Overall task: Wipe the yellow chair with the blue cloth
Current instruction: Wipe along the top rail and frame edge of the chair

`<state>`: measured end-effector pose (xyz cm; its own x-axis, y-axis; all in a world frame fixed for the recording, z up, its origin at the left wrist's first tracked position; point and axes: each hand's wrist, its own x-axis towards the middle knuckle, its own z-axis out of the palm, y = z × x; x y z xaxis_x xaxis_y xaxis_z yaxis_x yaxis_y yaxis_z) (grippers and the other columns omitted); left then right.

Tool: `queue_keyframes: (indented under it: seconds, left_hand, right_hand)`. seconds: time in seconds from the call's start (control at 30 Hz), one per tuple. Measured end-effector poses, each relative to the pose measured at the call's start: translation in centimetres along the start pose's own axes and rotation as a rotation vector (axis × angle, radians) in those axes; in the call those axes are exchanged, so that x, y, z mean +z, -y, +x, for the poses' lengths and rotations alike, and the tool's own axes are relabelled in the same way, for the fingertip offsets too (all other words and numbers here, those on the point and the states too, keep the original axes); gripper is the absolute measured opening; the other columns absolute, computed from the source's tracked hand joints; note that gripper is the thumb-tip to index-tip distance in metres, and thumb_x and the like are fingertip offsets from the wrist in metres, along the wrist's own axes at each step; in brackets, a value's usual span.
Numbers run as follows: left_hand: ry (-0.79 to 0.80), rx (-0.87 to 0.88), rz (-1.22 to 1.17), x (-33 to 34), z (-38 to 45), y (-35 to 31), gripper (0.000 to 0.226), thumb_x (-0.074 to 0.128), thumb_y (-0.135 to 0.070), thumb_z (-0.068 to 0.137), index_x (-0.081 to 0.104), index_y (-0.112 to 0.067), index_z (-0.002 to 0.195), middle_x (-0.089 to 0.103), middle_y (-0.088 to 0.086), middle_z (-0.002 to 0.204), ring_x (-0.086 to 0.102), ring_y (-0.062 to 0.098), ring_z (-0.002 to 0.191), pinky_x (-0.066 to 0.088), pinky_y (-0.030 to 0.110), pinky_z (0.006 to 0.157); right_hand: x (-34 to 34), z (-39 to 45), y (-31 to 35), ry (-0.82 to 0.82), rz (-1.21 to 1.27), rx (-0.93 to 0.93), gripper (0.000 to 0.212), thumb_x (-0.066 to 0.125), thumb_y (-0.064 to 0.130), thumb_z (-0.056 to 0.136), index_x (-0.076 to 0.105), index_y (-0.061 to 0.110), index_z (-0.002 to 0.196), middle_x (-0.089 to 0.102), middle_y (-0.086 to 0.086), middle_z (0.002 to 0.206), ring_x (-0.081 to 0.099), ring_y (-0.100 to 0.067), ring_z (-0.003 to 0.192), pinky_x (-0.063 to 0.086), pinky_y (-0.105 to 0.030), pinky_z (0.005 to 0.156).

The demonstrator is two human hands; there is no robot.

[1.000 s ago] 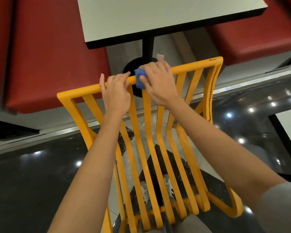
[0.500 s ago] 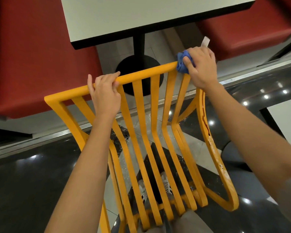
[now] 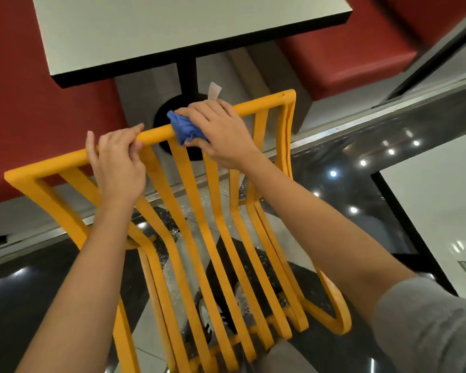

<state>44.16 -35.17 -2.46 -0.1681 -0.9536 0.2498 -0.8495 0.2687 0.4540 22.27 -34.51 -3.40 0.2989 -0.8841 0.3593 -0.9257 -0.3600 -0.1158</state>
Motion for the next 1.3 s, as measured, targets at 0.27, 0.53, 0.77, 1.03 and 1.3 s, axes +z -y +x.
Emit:
queue_keyframes:
  seconds: [0.27, 0.53, 0.77, 1.03, 1.3]
  left_hand:
    - [0.039, -0.031, 0.011, -0.1, 0.3, -0.5, 0.033, 0.044, -0.016, 0.102, 0.061, -0.022, 0.129, 0.065, 0.003, 0.121, 0.049, 0.023, 0.122, 0.005, 0.043, 0.122]
    - [0.214, 0.093, 0.094, 2.4, 2.2, -7.6, 0.034, 0.036, -0.032, 0.104, 0.058, -0.021, 0.128, 0.064, 0.001, 0.126, 0.051, 0.023, 0.125, 0.002, 0.049, 0.121]
    - [0.097, 0.054, -0.009, 4.5, 2.3, -8.7, 0.028, 0.037, -0.029, 0.105, 0.063, -0.022, 0.115, 0.065, -0.002, 0.105, 0.052, 0.021, 0.107, 0.022, 0.041, 0.107]
    - [0.111, 0.03, -0.095, 4.5, 2.5, -8.7, 0.026, 0.041, -0.027, 0.104, 0.064, -0.023, 0.116, 0.065, -0.004, 0.109, 0.05, 0.018, 0.115, 0.014, 0.039, 0.112]
    - [0.229, -0.002, 0.071, 4.0, 3.3, -11.3, 0.033, 0.036, -0.032, 0.104, 0.063, -0.016, 0.112, 0.066, 0.003, 0.102, 0.056, 0.026, 0.109, 0.013, 0.051, 0.118]
  right_hand:
    - [-3.6, -6.2, -10.9, 0.005, -0.068, 0.277, 0.05, 0.052, 0.043, 0.095, 0.045, 0.023, 0.14, 0.052, -0.002, 0.134, 0.043, -0.024, 0.13, 0.028, -0.044, 0.112]
    - [-2.7, -1.6, -4.9, 0.051, 0.103, 0.078, 0.043, 0.042, 0.038, 0.097, 0.054, 0.021, 0.134, 0.061, 0.0, 0.126, 0.05, -0.019, 0.124, 0.023, -0.038, 0.114]
    - [-3.8, -4.4, -10.1, -0.054, 0.075, 0.238, 0.03, 0.043, 0.031, 0.098, 0.06, 0.016, 0.118, 0.062, -0.001, 0.117, 0.053, -0.021, 0.117, 0.03, -0.036, 0.105]
    - [-2.9, -5.6, -9.6, -0.186, 0.099, 0.382, 0.031, 0.043, 0.03, 0.101, 0.06, 0.02, 0.124, 0.059, 0.001, 0.124, 0.045, -0.017, 0.124, 0.031, -0.042, 0.11]
    - [-1.4, -6.1, -9.1, -0.457, 0.477, 0.697, 0.039, 0.047, 0.021, 0.102, 0.051, 0.01, 0.139, 0.041, -0.009, 0.147, 0.036, -0.013, 0.132, 0.026, -0.006, 0.104]
